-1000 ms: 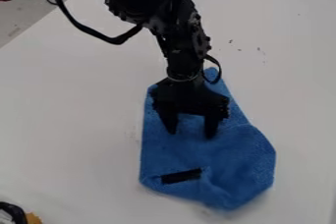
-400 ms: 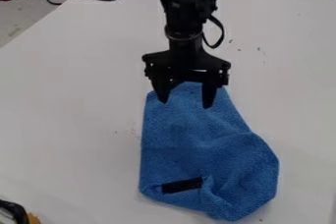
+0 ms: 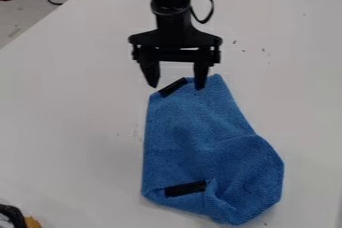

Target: Moves the cloth to the right side of the table

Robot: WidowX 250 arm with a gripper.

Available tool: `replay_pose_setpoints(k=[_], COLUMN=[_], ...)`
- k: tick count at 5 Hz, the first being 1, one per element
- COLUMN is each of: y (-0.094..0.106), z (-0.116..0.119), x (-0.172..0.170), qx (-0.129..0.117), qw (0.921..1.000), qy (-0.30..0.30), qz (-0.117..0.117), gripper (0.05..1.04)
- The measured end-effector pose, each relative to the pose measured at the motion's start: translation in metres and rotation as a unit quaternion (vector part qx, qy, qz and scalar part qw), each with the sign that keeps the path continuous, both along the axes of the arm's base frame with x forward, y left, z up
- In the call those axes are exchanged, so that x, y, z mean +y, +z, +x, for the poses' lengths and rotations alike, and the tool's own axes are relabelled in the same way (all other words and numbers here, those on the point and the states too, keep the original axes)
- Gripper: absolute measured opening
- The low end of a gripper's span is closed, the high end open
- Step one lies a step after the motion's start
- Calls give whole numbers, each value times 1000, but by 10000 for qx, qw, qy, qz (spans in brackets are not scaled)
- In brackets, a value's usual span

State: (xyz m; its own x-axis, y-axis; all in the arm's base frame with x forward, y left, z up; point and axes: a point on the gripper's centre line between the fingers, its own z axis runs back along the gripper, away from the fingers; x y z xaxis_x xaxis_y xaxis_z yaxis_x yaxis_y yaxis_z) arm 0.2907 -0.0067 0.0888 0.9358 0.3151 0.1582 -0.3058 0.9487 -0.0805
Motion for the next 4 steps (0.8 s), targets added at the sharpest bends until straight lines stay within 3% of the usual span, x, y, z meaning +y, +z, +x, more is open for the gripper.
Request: replay_pose_setpoints(k=[2,4], y=[23,27], z=[-17,-33], x=[59,116], qx=[-125,-80], qw=[9973,9914], qy=[718,1294], qz=[75,196], gripper=[999,999])
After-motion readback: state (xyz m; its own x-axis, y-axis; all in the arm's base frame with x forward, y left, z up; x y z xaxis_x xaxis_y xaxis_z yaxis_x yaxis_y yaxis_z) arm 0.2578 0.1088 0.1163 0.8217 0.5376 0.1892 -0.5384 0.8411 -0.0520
